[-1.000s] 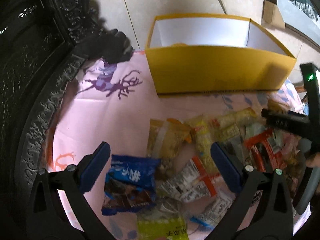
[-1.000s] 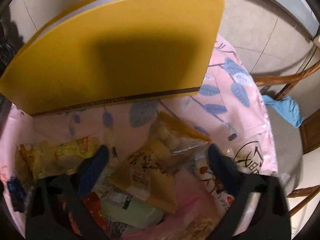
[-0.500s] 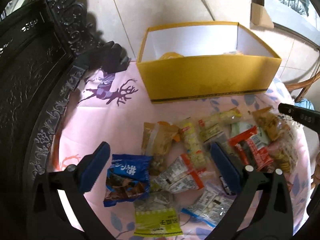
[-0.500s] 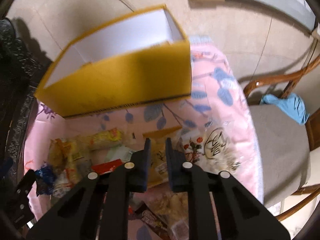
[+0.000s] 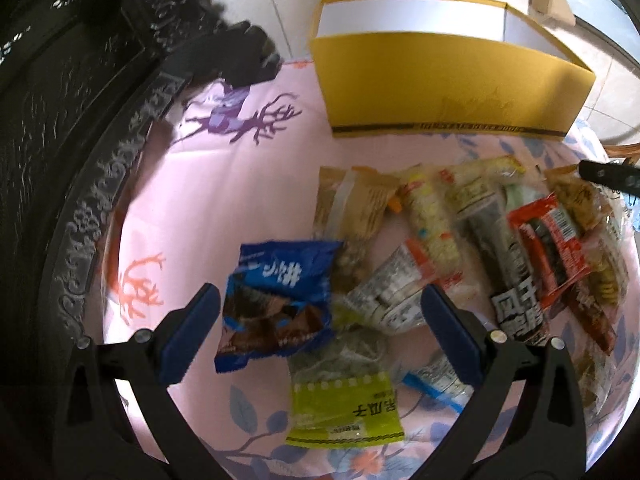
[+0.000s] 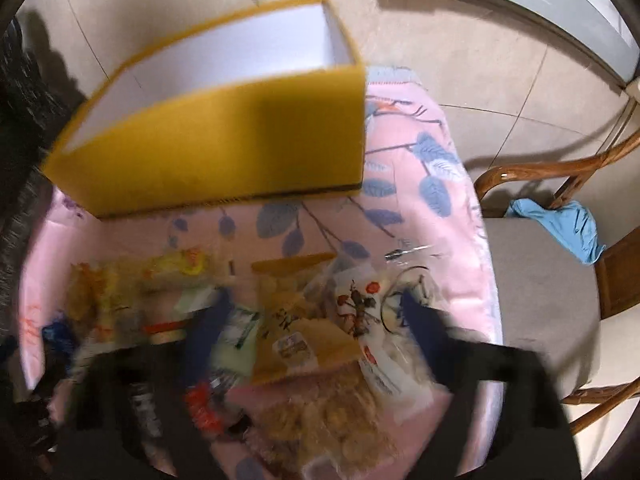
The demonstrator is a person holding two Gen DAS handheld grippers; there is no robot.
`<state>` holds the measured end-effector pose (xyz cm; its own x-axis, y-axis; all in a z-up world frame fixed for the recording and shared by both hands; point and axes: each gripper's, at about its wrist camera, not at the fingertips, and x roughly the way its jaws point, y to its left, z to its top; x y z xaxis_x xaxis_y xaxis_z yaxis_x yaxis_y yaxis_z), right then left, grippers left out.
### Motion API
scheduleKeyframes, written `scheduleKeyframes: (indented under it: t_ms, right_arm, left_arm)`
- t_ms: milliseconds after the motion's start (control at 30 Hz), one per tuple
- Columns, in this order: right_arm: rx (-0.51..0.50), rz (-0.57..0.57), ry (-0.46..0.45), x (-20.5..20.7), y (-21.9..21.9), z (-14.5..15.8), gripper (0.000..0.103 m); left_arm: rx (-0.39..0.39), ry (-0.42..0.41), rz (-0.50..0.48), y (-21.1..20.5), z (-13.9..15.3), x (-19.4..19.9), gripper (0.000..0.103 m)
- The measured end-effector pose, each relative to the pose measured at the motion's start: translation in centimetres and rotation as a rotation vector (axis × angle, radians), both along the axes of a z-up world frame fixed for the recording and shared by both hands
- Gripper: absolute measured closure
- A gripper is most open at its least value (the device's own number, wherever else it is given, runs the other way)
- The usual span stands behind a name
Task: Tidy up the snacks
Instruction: 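Move both open tools back down to the snack pile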
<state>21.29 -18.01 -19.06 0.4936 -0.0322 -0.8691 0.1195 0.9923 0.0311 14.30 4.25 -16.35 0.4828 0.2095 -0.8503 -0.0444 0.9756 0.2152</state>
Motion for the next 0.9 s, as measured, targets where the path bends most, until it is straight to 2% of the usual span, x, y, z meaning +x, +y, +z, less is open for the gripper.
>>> scheduleKeyframes:
  t_ms: [67, 133, 167, 200, 233, 333, 433, 500, 600, 633, 667, 733, 833, 900]
  right_arm:
    - [-0.047, 0.021, 0.026, 0.7, 0.9, -1.0, 0.010]
    - [-0.110, 0.062, 0.039, 1.3, 2.4, -2.0, 0.010]
    - [-0.145, 0.075, 0.040, 1.4, 2.9, -2.4, 0.015]
    - [-0.148, 0.083, 0.021, 1.3, 3.2, -2.4, 0.023]
    - [-0.119, 0.088, 0.031, 1.3, 3.2, -2.5, 0.054]
    - [-0.128, 0.102, 0.039, 0.8, 3.2, -1.9, 0.058]
    - [-0.045, 0.080, 0.018, -0.5, 1.8, -0.2, 0.062]
    - [0.025, 0.028, -0.019, -1.9, 0.1, 1.8, 0.065]
    - [0.045, -0.001, -0.075, -3.4, -1.2, 4.3, 0.072]
    - [0.044, -0.007, -0.099, -3.8, -1.6, 5.3, 0.078]
    - [0.038, -0.011, -0.114, -4.0, -1.8, 6.0, 0.079]
    - [0.029, -0.019, -0.156, -4.8, -2.7, 7.7, 0.080]
    - [0.037, -0.029, -0.172, -5.1, -3.8, 8.4, 0.080]
    - [0.054, -0.035, -0.171, -5.2, -4.7, 8.5, 0.080]
  left_arm:
    - [0.005, 0.004, 0.001, 0.1, -0.2, -0.1, 0.002]
    - [0.046, 0.009, -0.005, -0.2, -0.6, -0.1, 0.002]
    - [0.049, 0.014, -0.011, -0.3, -0.7, -0.1, 0.002]
    - [0.048, 0.019, -0.016, -0.4, -0.8, 0.0, 0.002]
    - [0.042, 0.021, -0.019, -0.5, -0.9, -0.1, 0.002]
    - [0.044, 0.019, -0.018, -0.5, -1.0, -0.2, 0.002]
    - [0.042, 0.018, -0.004, -0.1, -1.1, -0.3, 0.002]
    - [-0.006, 0.016, 0.014, 0.2, -1.0, -0.1, 0.002]
    - [-0.089, 0.002, 0.039, -0.2, -0.4, 0.4, 0.002]
    - [-0.115, -0.008, 0.041, -0.8, -0.2, 0.9, 0.002]
    - [-0.123, -0.016, 0.037, -1.4, 0.0, 1.2, 0.002]
    - [-0.128, -0.029, 0.006, -3.2, 0.1, 2.1, 0.002]
    - [-0.119, -0.020, -0.042, -5.9, -0.8, 3.5, 0.002]
    - [-0.144, 0.003, -0.060, -7.4, -2.0, 4.5, 0.002]
